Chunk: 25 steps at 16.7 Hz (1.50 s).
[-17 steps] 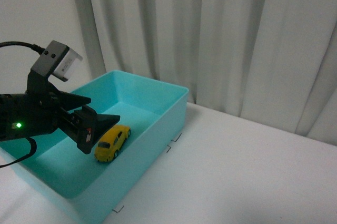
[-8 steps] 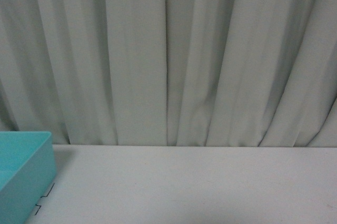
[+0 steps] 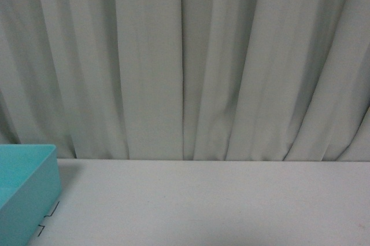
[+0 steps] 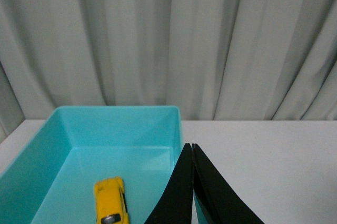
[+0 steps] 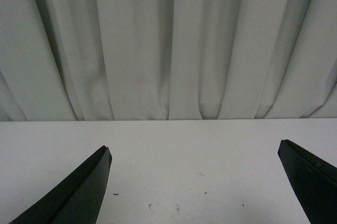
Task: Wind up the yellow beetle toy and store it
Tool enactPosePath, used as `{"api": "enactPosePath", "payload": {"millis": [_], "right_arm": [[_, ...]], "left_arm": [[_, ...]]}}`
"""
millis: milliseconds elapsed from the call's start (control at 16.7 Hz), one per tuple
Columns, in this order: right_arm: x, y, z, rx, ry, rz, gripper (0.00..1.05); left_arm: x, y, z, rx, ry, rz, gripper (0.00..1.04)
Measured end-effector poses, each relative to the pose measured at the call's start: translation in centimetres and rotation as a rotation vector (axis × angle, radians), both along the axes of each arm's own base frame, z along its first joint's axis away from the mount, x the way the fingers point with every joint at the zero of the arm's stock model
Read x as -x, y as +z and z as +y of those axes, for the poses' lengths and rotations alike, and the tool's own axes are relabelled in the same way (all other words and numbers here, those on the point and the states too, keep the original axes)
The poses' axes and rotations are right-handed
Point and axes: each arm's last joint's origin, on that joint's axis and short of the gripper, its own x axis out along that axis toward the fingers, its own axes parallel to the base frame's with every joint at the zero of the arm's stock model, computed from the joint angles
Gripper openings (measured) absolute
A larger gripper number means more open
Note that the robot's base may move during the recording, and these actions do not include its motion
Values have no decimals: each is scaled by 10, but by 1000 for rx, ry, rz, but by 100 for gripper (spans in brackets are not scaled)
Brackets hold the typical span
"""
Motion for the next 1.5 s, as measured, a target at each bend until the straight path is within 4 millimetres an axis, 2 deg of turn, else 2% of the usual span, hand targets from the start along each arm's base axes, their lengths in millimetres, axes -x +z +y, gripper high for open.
{"api": "enactPosePath", "payload": {"millis": [180,1257,1317,1497], "right_arm": [[0,0,0,0,0,1,98],[0,0,0,0,0,1,98],[0,0,0,0,0,0,98],[0,0,0,0,0,1,98]], "left_arm": [[0,0,-14,0,-33,1,2],[0,0,-12,1,2,1,2],[0,0,-12,2,2,1,6],[0,0,-12,3,2,1,42]]}}
